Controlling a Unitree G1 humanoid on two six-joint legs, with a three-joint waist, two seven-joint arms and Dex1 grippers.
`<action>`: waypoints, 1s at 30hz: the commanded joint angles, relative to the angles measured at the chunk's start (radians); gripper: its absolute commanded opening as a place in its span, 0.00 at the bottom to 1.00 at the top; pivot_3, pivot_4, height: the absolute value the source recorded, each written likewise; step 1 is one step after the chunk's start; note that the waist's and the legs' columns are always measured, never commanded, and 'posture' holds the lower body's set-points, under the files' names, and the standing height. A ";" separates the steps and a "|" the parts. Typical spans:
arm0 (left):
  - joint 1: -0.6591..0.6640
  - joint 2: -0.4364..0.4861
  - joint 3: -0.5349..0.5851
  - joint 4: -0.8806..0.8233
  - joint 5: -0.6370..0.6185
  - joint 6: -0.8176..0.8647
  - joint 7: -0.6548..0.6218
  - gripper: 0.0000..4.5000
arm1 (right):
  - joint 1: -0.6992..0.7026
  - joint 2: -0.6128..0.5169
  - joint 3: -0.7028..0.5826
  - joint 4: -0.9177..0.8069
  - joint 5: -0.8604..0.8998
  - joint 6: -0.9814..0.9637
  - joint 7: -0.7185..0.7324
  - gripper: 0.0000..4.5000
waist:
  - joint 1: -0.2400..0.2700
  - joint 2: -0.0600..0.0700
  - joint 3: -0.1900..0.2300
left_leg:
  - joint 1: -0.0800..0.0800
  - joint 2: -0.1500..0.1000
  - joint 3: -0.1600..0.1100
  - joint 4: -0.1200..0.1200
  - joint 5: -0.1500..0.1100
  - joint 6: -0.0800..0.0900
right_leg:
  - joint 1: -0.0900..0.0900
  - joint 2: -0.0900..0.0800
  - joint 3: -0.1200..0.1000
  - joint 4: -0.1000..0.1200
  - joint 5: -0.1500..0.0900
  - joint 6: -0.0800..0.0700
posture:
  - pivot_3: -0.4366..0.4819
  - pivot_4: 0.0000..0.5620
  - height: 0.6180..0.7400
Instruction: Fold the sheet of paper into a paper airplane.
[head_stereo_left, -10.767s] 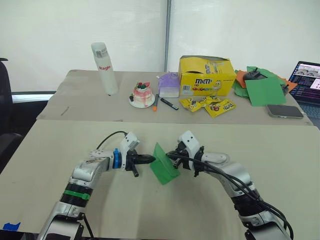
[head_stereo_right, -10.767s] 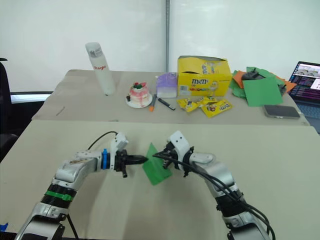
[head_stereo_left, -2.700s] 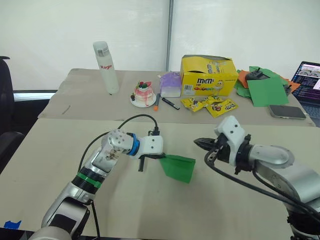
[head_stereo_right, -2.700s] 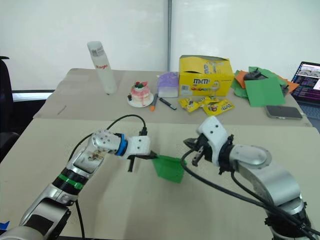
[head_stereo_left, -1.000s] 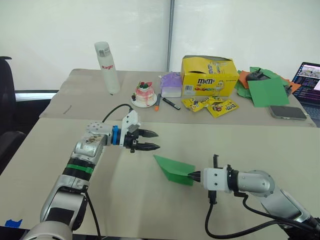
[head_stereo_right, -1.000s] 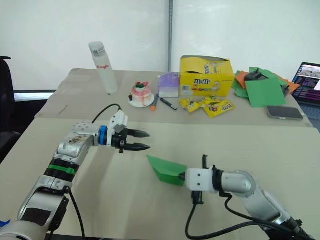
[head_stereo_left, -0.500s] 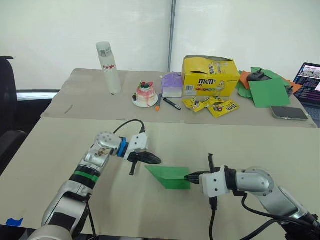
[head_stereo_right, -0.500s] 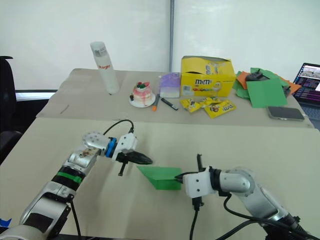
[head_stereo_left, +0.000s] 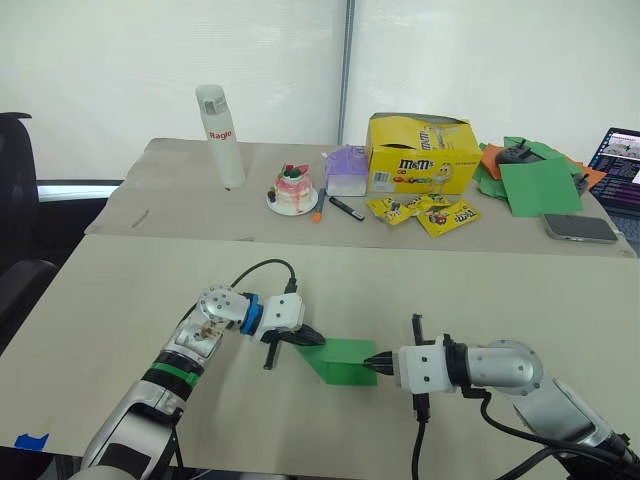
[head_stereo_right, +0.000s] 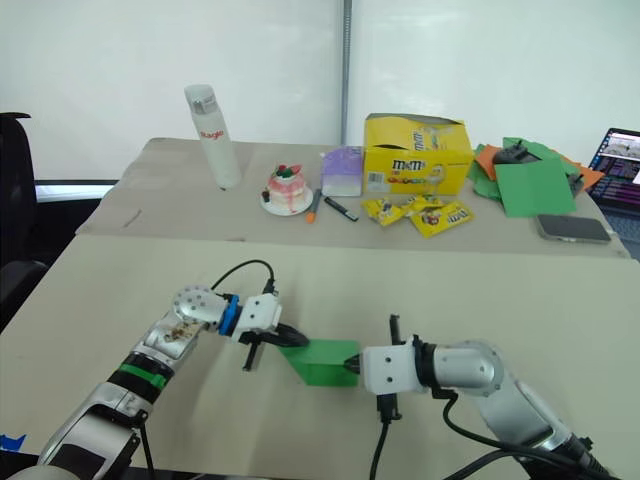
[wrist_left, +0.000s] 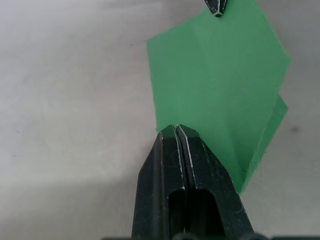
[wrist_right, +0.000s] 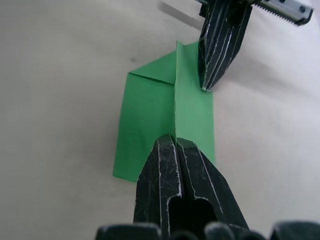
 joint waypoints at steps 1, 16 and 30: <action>0.024 0.010 -0.019 -0.004 0.033 0.006 0.021 0.01 | -0.033 0.027 -0.001 -0.018 0.080 0.087 0.033 0.00 | -0.001 0.000 0.000 | 0.000 0.000 0.000 0.000 0.000 0.000 | 0.000 0.000 0.000 0.000 0.000 0.000 | 0.48 0.27 0.98; 0.071 0.023 -0.011 -0.070 0.055 -0.014 0.129 0.01 | -0.206 0.077 0.029 0.110 0.221 0.402 0.161 0.00 | -0.003 0.000 0.000 | 0.002 0.001 0.000 0.000 0.000 0.000 | 0.001 0.000 0.000 0.001 0.000 0.000 | 0.48 0.27 0.98; 0.066 0.041 0.005 -0.069 0.039 0.001 0.144 0.01 | -0.250 0.131 -0.008 0.245 0.343 0.565 0.171 0.00 | -0.004 0.000 0.000 | 0.002 0.001 0.000 0.000 0.000 0.000 | 0.001 0.000 0.000 0.001 0.000 0.000 | 0.48 0.27 0.98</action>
